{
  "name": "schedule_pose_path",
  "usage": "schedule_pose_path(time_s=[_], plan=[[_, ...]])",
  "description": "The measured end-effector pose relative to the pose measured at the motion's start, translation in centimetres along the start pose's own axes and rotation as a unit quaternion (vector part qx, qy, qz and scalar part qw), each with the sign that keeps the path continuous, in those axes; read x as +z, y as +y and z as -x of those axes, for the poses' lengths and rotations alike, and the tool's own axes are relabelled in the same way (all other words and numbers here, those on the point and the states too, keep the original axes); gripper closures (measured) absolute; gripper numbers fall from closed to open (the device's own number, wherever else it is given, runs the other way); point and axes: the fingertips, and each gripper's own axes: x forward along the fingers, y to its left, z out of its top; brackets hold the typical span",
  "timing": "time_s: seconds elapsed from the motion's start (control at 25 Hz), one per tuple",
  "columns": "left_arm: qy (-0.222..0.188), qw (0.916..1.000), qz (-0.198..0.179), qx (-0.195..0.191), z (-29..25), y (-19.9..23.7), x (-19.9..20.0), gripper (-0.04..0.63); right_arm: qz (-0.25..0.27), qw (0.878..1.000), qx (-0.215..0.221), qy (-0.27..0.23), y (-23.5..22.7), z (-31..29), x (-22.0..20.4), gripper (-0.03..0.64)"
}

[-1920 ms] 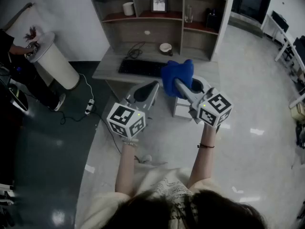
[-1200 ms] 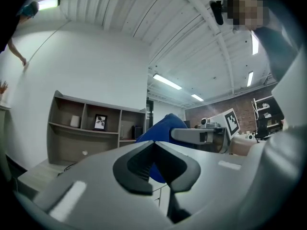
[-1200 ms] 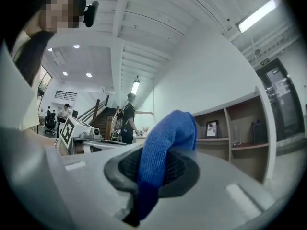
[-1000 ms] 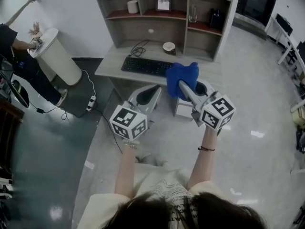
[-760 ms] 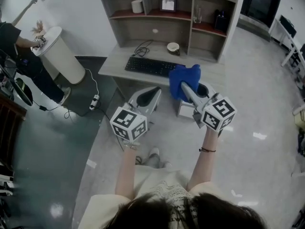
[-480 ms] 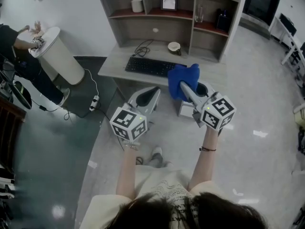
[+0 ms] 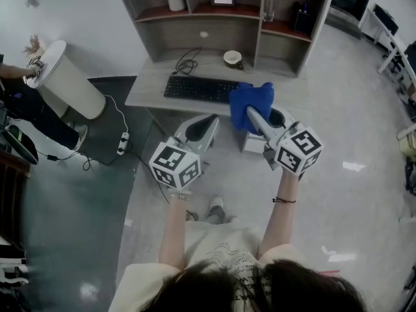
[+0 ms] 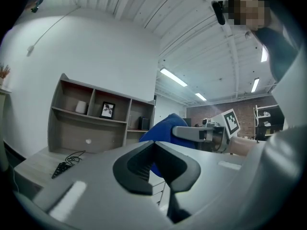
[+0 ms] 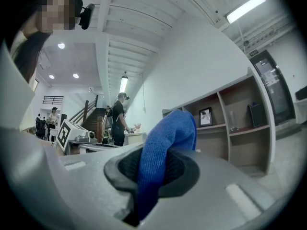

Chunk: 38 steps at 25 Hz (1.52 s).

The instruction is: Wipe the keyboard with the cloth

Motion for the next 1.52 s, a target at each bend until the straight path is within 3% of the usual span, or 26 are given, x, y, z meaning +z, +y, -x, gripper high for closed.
schedule_pose_path(time_s=[0.96, 1.52], plan=[[0.007, 0.9992, 0.021, -0.032, -0.3, 8.2, -1.5, 0.592, 0.000, 0.999, -0.050, -0.022, -0.7, -6.3, -1.1, 0.558], [0.026, 0.9985, 0.037, -0.033, -4.9, 10.1, -2.7, 0.592, -0.019, 0.998, -0.060, 0.002, -6.5, -7.9, -2.2, 0.558]])
